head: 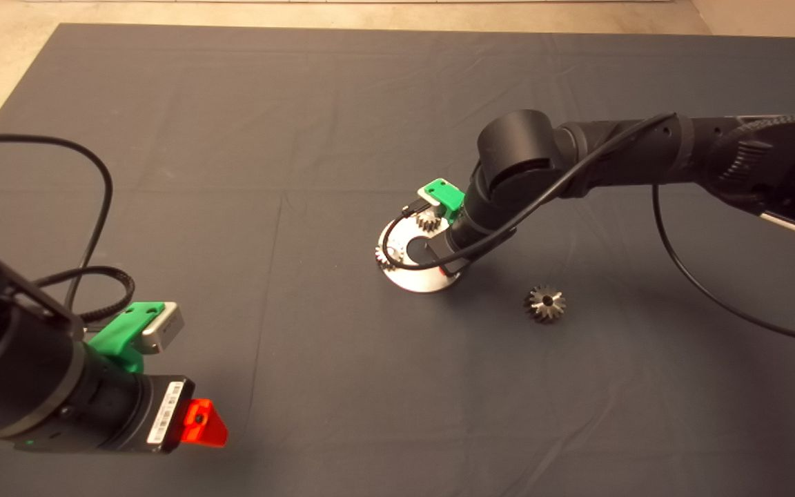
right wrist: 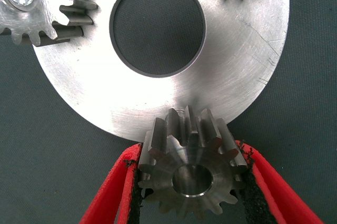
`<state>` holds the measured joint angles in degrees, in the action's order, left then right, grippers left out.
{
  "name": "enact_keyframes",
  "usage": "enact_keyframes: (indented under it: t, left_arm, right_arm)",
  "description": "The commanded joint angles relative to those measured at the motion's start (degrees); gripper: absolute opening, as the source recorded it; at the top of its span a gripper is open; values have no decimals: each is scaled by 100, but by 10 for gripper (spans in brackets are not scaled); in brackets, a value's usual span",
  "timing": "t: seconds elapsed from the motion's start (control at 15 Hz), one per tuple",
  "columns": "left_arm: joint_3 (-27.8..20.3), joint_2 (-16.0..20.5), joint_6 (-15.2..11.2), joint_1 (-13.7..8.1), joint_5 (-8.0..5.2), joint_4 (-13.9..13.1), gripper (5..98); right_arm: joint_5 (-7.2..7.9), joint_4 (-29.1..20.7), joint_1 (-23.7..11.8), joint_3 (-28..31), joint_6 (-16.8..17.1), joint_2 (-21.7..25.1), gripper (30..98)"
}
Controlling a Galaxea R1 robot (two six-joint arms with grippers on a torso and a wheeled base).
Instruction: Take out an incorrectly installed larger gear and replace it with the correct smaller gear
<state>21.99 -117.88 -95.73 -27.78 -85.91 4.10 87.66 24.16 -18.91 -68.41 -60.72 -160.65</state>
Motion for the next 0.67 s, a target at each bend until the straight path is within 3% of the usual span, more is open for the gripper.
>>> enact_keyframes:
  t: [0.0,0.6]
  left_arm:
    - [-83,15,-33,-17,-5,-102,977]
    - [-83,23,-33,-17,-5,-102,977]
  right_arm:
    - [111,10,-149,40,8,-15,403]
    - [111,10,-61,23,3,-24,403]
